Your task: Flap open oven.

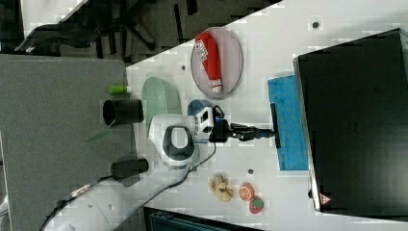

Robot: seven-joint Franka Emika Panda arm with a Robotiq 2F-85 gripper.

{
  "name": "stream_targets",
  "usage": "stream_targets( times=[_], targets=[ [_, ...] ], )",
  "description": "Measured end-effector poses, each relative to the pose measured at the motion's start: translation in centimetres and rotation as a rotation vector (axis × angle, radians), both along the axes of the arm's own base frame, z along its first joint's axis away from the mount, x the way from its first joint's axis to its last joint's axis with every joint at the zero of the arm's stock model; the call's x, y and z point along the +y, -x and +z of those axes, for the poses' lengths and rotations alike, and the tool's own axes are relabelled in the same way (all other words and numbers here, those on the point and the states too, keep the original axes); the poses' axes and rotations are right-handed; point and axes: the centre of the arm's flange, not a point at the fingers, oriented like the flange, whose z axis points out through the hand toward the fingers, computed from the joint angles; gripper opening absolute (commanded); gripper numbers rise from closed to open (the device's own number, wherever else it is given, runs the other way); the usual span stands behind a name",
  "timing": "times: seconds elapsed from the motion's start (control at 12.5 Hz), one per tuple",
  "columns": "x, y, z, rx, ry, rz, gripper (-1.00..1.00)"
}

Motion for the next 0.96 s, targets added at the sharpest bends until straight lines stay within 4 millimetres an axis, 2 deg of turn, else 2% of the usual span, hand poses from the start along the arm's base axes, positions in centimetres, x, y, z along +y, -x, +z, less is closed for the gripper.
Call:
stream_targets(
  times=[0.16,0.4,0.56,0.72,0.96],
  targets=[
    [1.1,-1.6,4.9,-0.104,-0.096,-0.145,-0.65],
    [2.1,-3.9,15.6,-0.283,-0.21,-0.263,-0.65],
    [1.7,-3.8,22.8,-0.358,-0.268,-0.341,-0.65],
    [1.2,-2.5,28.8,-0.403,-0.36,-0.443,-0.65],
    [0.0,0.3,36.4,-0.443,-0.433,-0.51,-0.65]
  ],
)
